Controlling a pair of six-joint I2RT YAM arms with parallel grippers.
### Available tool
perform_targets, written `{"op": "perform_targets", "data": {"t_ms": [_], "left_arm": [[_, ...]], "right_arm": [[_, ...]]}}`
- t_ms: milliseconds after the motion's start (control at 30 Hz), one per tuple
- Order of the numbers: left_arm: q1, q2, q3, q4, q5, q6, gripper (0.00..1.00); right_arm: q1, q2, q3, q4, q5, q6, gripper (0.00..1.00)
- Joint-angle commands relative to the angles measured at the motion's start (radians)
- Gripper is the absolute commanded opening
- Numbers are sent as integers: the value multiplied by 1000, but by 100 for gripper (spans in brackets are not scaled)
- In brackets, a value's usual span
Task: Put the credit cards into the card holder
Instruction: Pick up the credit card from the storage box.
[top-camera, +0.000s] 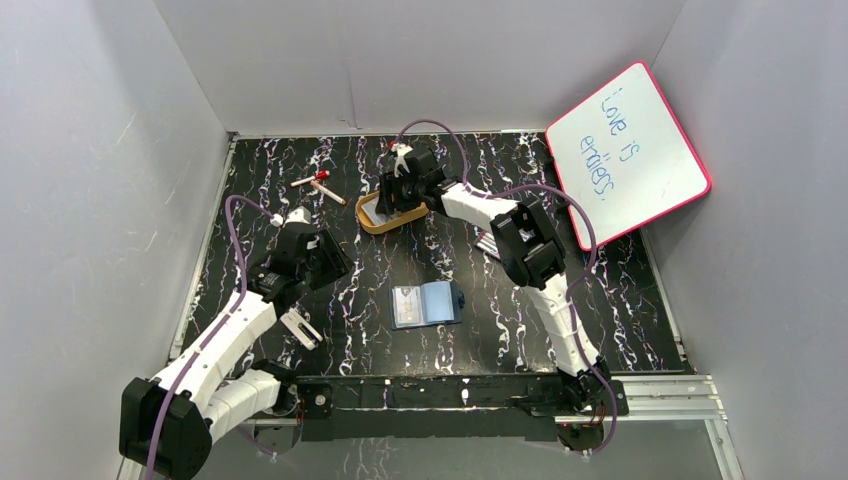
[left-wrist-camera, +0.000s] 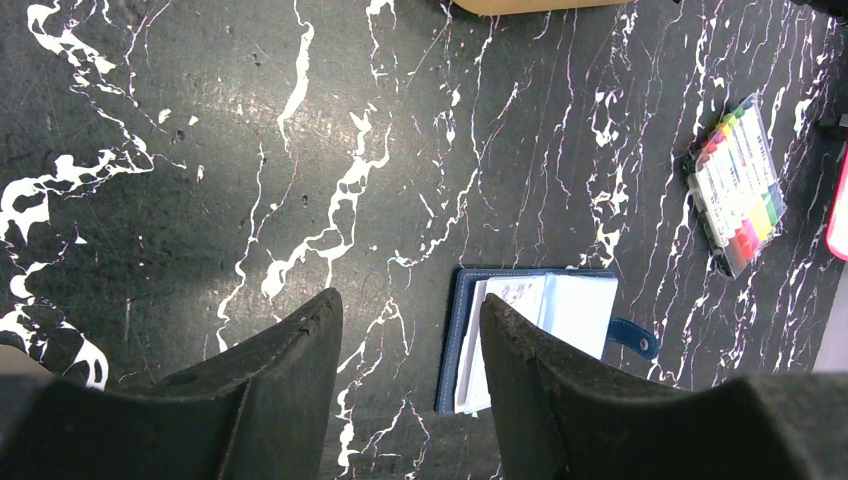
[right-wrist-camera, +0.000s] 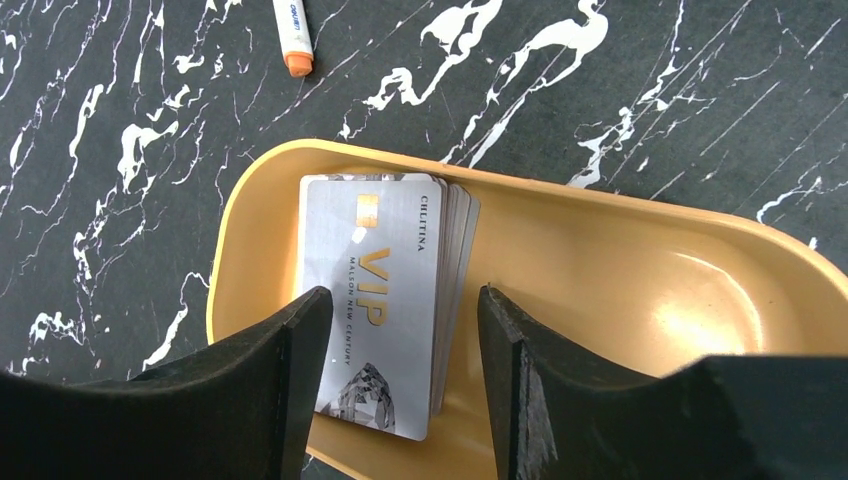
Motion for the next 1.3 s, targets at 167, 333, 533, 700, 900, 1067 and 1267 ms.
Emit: {"op": "perform_targets", "data": {"t_ms": [167, 333, 533, 700, 900, 1067, 1267], "left_arm": [[1, -13, -8, 2, 17, 12, 50], [0, -12, -8, 3, 15, 13, 50], [1, -2, -11, 7, 19, 14, 50], [1, -2, -10, 8, 19, 15, 50], [0, -1, -10, 7, 17, 15, 50], [0, 0, -11, 10, 18, 16, 50], [1, 1, -11, 11, 20, 16, 50]], "right_arm": [[-6, -1, 16, 14, 20, 0, 51], [-21, -18, -22, 29, 23, 20, 43], [-31, -45, -61, 70, 28, 27, 41], [-36, -60, -78, 82, 24, 36, 39], [-45, -81, -99, 102, 12, 52, 32], [-57, -93, -106, 104, 1, 55, 24], [-65, -107, -120, 113, -15, 64, 16]]}}
